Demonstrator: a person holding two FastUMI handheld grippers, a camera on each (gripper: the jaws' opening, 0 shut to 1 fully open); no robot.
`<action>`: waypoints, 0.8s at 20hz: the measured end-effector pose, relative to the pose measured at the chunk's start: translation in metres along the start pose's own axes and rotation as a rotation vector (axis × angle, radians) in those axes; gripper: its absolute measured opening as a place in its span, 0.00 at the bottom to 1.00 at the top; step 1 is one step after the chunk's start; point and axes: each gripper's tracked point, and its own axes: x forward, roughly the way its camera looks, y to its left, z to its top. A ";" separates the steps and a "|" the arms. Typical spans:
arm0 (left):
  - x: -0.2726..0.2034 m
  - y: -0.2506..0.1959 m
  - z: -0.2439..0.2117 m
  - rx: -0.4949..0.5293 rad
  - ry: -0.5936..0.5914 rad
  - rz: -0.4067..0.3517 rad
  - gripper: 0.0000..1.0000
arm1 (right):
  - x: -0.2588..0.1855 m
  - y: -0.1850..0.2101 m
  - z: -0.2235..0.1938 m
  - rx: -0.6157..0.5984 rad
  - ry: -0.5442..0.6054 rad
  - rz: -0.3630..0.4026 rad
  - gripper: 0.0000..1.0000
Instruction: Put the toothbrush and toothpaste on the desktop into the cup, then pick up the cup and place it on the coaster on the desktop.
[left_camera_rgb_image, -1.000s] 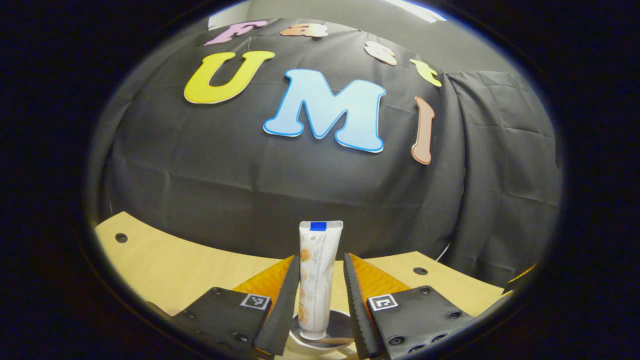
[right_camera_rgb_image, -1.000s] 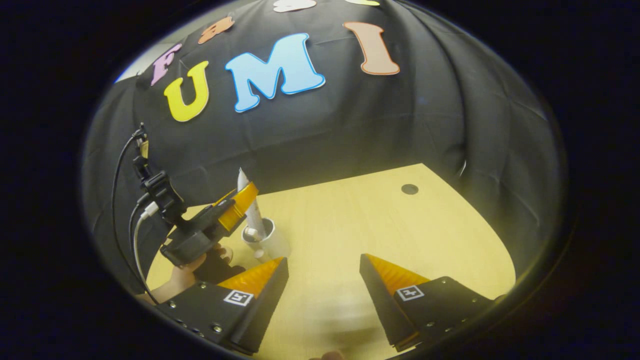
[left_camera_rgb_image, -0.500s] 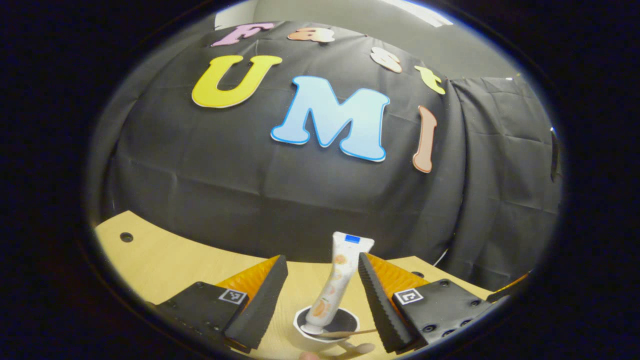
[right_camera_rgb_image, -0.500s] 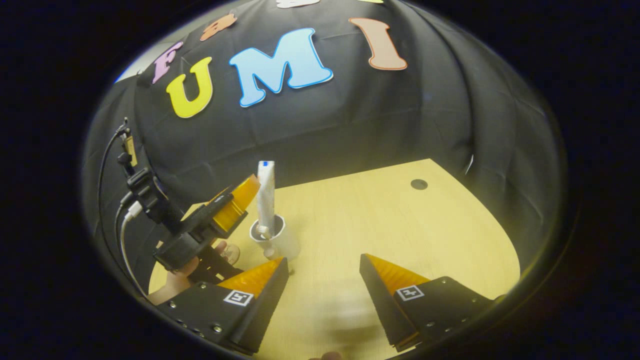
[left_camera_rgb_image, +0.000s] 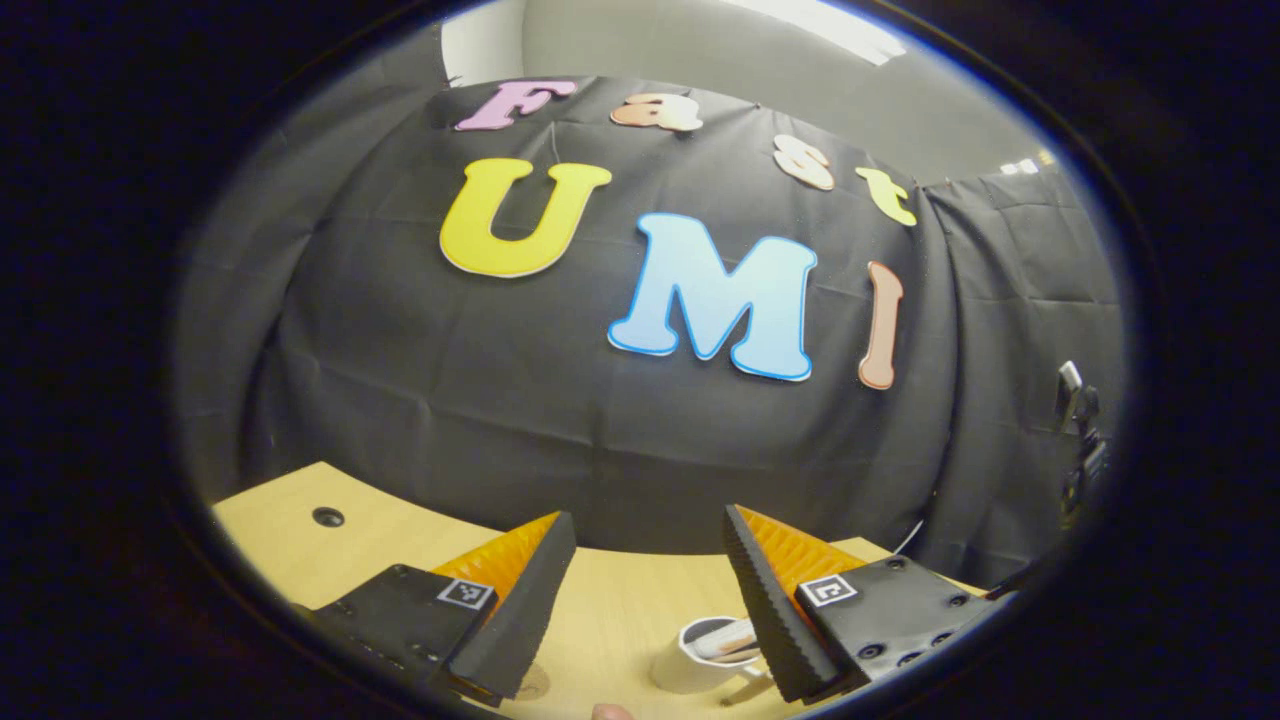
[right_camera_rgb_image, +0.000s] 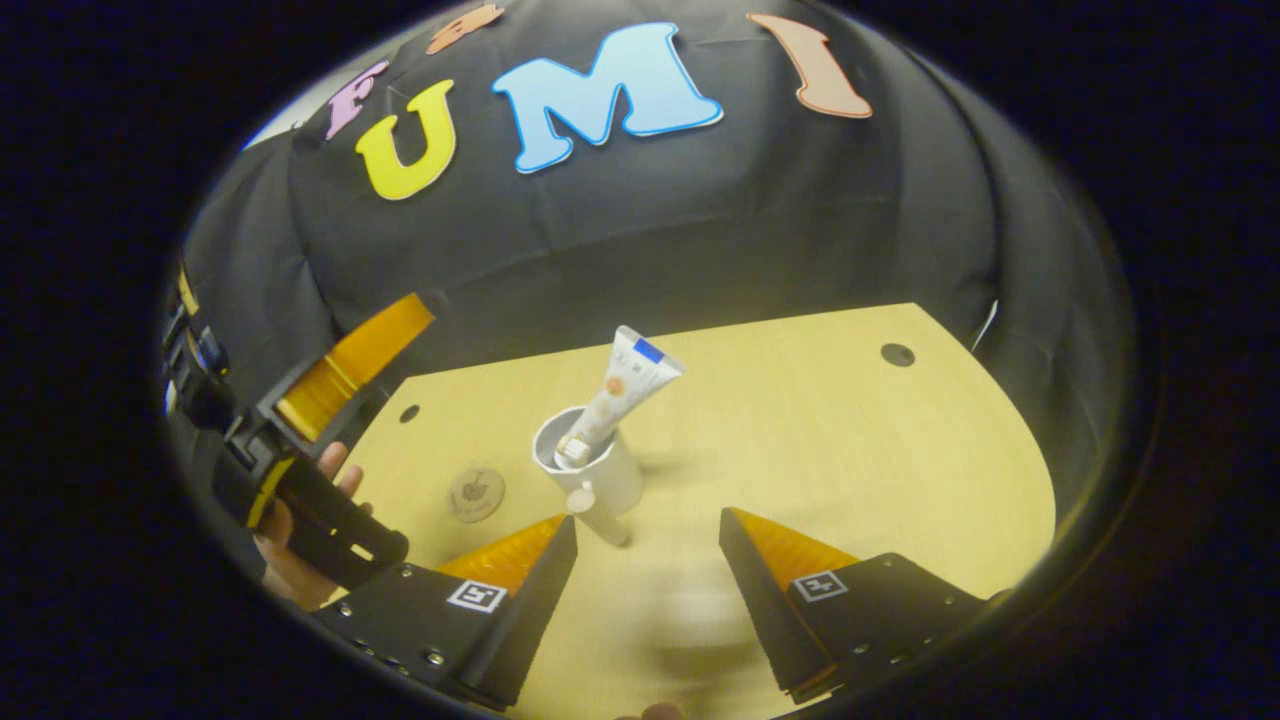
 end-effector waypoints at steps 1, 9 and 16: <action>-0.006 0.006 0.006 0.013 -0.003 0.012 0.95 | 0.008 0.002 -0.002 -0.012 0.010 0.001 0.88; -0.037 0.020 0.020 0.033 0.018 0.053 0.95 | 0.053 0.027 -0.005 -0.117 0.078 0.008 0.88; -0.056 0.036 0.023 -0.008 0.020 0.085 0.95 | 0.084 0.031 -0.020 -0.203 0.185 -0.047 0.88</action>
